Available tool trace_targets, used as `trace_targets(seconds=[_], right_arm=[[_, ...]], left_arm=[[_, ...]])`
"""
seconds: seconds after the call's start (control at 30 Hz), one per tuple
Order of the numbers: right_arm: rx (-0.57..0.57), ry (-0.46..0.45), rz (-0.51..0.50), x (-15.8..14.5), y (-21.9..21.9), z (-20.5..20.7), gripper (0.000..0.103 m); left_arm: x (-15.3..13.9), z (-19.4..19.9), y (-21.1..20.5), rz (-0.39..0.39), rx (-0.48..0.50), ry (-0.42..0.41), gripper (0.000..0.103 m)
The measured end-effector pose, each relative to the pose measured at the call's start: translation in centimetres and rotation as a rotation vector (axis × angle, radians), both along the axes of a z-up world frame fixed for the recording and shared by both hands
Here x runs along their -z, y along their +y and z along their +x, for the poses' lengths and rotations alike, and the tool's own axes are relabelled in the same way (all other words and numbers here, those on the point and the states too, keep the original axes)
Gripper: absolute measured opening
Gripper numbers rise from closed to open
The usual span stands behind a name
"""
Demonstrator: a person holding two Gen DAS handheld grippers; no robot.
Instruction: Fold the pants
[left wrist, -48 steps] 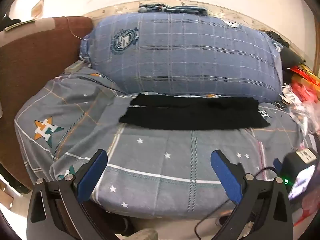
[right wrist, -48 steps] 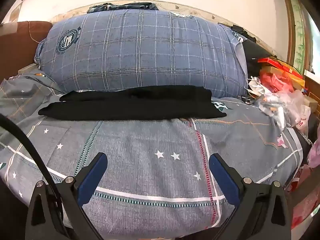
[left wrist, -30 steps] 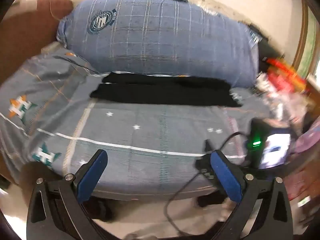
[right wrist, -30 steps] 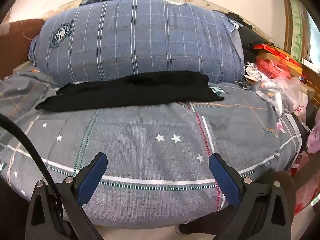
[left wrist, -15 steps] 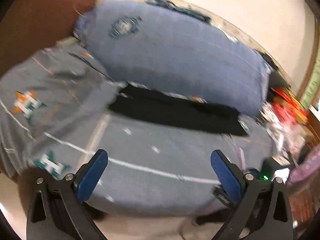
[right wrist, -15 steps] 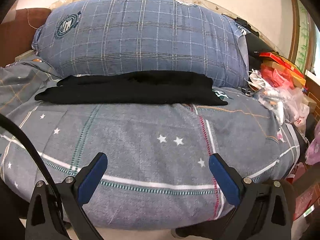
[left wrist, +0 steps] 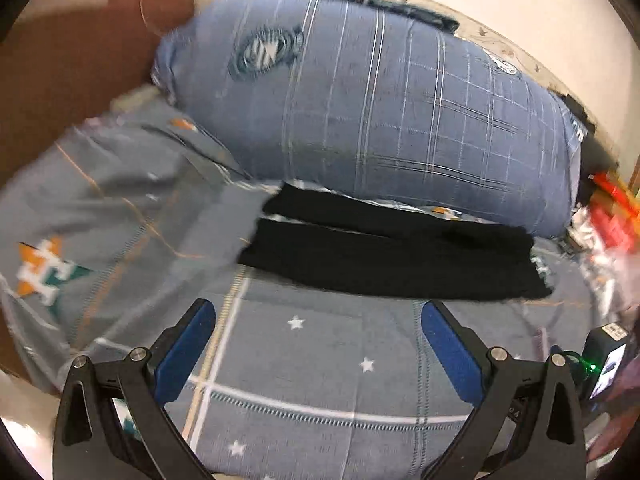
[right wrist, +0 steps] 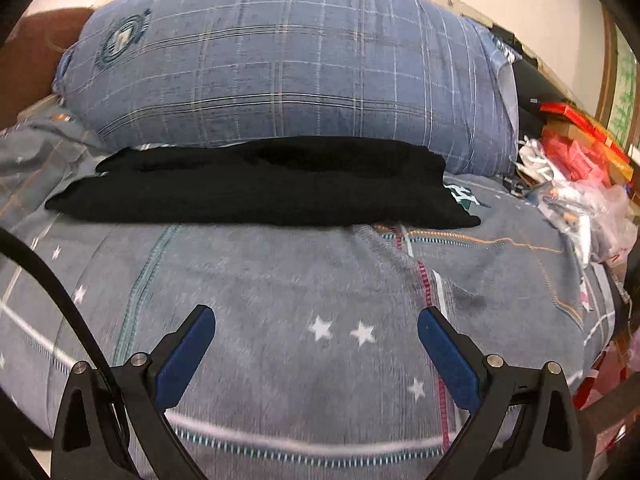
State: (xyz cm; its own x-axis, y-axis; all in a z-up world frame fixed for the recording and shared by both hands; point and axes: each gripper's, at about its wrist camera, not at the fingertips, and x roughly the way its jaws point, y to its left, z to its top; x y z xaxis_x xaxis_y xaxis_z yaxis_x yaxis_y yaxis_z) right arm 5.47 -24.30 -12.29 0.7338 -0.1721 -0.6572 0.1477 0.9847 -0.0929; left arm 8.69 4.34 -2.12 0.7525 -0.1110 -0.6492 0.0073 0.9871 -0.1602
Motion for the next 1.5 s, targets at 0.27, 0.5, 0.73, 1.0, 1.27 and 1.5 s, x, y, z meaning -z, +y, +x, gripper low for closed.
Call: trace_targets(seconds=[0.27, 0.5, 0.73, 1.0, 1.27, 1.5], right_arm=[[0.092, 0.051, 0.083, -1.4, -7.5, 4.6, 0.103], [0.102, 0.074, 0.144, -3.8, -14.1, 9.4, 0.103], [0.085, 0.131, 0.157, -6.2, -21.7, 20.7, 0.103], [0.058, 0.387, 0.302, -2.5, -26.4, 33.7, 0.100], [0.003, 0.649, 0.247, 3.3, -23.7, 38.4, 0.086], [-0.036, 0.579, 0.261, 0.2, -22.5, 36.8, 0.025]], left_arm=[[0.3, 6.4, 2.0, -0.039, 0.021, 0.074, 0.103], [0.7, 16.6, 3.4, 0.000, 0.066, 0.136, 0.080], [6.0, 29.0, 4.8, -0.056, 0.062, 0.351, 0.067], [10.5, 38.0, 4.8, -0.007, 0.117, 0.428, 0.067], [13.4, 42.8, 3.2, 0.068, 0.159, 0.472, 0.081], [9.0, 41.1, 0.6, 0.126, 0.213, 0.398, 0.005]])
